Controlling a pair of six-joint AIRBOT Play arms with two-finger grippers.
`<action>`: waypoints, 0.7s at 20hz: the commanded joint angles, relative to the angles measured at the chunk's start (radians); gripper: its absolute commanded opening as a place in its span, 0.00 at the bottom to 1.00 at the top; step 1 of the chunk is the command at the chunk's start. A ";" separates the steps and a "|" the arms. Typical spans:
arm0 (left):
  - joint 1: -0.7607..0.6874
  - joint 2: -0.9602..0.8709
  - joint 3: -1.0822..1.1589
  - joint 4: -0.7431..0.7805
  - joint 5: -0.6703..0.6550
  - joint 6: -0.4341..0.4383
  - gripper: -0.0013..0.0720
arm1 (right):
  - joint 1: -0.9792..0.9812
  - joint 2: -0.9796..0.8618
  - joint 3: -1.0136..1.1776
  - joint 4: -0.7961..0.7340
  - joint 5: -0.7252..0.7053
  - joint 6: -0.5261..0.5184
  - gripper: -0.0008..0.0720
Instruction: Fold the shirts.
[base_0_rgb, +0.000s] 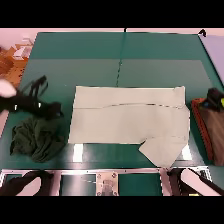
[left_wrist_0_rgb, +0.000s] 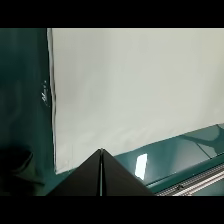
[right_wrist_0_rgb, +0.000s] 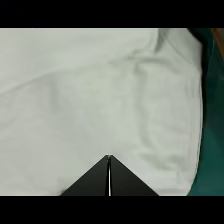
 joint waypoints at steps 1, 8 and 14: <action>-0.008 0.275 -0.342 -0.053 0.127 -0.061 0.05 | -0.074 0.258 -0.316 -0.069 -0.045 0.116 0.03; -0.240 0.308 -0.544 -0.181 0.375 -0.155 0.73 | -0.097 0.337 -0.531 -0.065 -0.085 0.136 0.39; -0.250 0.305 -0.595 -0.228 0.524 -0.199 0.73 | -0.095 0.336 -0.542 -0.047 -0.156 0.136 0.38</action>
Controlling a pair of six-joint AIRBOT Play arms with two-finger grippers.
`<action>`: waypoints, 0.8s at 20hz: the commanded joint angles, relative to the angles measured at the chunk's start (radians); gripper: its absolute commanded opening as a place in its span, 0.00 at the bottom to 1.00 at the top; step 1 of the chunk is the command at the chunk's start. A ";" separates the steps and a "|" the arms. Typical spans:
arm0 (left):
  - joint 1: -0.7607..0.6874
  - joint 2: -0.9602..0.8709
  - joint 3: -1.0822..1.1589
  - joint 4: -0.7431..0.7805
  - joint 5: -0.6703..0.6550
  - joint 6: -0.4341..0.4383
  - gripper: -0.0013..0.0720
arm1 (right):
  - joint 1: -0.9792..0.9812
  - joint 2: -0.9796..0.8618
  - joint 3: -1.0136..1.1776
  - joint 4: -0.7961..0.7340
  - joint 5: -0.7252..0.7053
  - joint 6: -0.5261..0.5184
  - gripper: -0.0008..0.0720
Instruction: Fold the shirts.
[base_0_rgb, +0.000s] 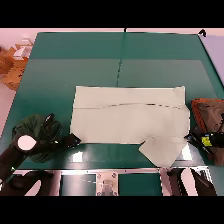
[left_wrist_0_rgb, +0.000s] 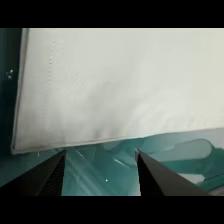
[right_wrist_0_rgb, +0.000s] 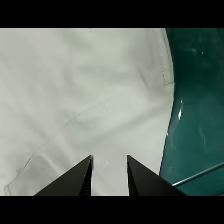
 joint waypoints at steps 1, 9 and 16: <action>-0.012 0.003 -0.042 -0.074 0.099 -0.027 0.73 | 0.000 0.004 -0.013 0.015 -0.051 0.003 0.38; -0.012 0.003 -0.076 -0.188 0.284 -0.026 0.65 | 0.000 -0.009 -0.013 0.074 -0.135 0.003 0.39; -0.012 0.003 -0.070 -0.210 0.323 0.008 0.05 | 0.000 -0.014 -0.013 0.078 -0.135 0.003 0.39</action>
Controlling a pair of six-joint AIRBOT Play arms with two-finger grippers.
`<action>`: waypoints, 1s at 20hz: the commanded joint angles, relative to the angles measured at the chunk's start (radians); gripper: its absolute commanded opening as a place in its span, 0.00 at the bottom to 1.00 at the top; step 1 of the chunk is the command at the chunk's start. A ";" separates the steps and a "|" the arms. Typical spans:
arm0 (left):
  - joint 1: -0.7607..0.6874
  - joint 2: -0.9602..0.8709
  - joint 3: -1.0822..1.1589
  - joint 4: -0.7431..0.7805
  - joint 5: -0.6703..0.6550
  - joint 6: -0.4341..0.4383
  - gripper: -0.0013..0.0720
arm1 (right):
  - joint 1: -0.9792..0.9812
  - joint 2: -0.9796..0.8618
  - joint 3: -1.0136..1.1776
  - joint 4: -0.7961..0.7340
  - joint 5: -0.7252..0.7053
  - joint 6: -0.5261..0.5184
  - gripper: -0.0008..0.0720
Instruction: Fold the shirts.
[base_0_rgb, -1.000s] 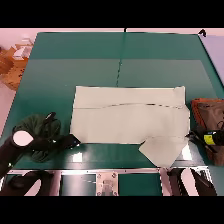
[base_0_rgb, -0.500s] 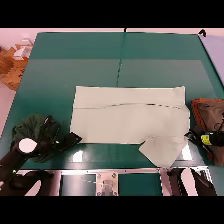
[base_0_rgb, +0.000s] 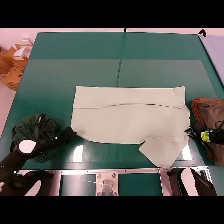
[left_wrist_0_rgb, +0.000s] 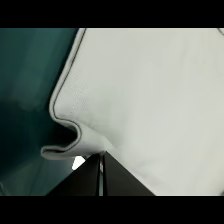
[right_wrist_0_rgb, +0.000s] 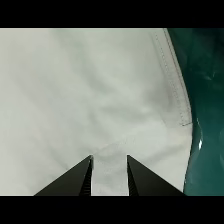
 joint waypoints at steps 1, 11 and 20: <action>0.000 0.001 0.018 -0.008 -0.017 0.021 0.05 | 0.000 -0.002 0.000 0.005 -0.003 0.000 0.39; 0.000 0.002 0.123 0.093 -0.098 0.091 0.86 | 0.028 -0.001 0.000 0.005 -0.004 -0.001 0.39; -0.039 0.162 0.128 0.298 -0.276 -0.383 0.05 | 0.027 -0.005 0.000 0.005 -0.027 0.000 0.39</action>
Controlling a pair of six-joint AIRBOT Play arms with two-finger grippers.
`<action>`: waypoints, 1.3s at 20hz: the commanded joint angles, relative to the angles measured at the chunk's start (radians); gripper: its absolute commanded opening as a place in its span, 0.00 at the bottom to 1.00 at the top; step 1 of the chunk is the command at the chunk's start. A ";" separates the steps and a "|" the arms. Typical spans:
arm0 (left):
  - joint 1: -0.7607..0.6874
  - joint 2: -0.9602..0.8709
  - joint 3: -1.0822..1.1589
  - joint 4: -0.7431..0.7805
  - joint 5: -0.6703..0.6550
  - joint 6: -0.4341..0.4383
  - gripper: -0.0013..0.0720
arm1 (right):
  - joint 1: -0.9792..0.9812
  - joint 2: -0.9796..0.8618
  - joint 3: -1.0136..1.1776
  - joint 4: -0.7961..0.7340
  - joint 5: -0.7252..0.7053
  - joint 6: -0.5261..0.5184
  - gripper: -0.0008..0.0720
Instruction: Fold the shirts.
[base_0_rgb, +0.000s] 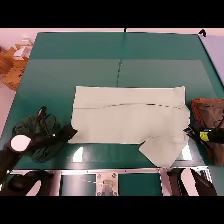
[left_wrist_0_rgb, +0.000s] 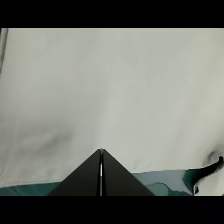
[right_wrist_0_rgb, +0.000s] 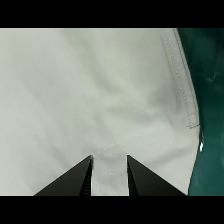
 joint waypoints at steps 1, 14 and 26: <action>-0.088 0.107 -0.011 0.188 -0.049 -0.382 0.05 | 0.001 -0.004 0.000 0.001 -0.018 0.000 0.39; -0.563 0.062 -0.130 0.785 0.225 -1.315 0.87 | 0.001 -0.019 0.000 0.001 -0.050 0.000 0.39; -0.519 -0.298 -0.130 0.654 0.756 -1.294 0.05 | 0.001 -0.019 0.000 0.000 -0.045 0.000 0.39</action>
